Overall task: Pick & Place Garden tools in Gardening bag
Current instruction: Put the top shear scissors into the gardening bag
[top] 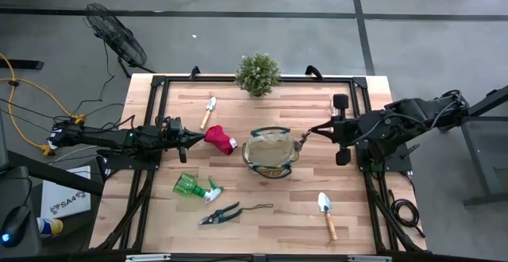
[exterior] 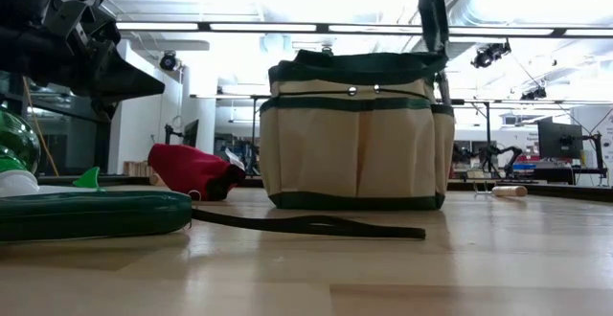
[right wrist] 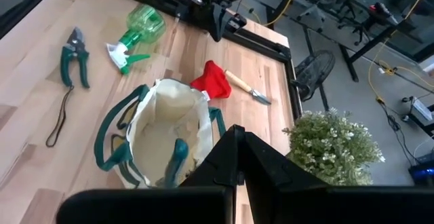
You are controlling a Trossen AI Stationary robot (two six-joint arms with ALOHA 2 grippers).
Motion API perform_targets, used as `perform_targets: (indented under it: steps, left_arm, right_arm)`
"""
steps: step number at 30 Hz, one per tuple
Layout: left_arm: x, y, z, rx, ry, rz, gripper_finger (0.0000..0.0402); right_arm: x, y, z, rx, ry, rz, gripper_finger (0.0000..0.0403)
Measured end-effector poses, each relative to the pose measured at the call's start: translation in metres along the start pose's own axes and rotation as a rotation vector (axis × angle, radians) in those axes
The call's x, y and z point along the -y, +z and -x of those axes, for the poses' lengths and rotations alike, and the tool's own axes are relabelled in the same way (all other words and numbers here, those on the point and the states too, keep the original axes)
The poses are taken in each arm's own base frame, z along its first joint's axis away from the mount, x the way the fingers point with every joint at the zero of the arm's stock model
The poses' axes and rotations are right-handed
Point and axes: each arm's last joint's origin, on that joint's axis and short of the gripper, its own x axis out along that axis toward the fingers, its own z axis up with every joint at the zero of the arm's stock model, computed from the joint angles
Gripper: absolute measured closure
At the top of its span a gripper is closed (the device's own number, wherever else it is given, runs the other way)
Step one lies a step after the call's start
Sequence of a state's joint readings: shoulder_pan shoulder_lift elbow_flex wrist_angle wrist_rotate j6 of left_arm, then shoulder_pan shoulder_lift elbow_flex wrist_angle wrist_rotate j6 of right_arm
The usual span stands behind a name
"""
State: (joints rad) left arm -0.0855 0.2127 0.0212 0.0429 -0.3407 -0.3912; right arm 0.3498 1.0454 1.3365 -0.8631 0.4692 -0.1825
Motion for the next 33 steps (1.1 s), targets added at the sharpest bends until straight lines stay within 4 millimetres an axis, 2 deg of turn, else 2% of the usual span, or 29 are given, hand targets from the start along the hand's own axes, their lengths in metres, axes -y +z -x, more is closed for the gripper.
perform_targets:
  steps: [18, 23, 33]
  left_arm:
    - [0.000, 0.000, 0.000, 0.000, 0.000, 0.000, 0.0400]
    - [0.000, 0.000, 0.000, 0.000, 0.000, 0.000, 0.0400]
    - [0.000, 0.000, 0.000, 0.000, 0.000, 0.000, 0.0400]
  right_arm:
    - [0.013, 0.002, -0.015, 0.017, 0.039, 0.060, 0.0398]
    - [0.015, 0.008, -0.015, 0.076, 0.022, 0.090, 0.0398]
    - [0.018, 0.004, -0.022, 0.076, 0.044, 0.076, 0.0398]
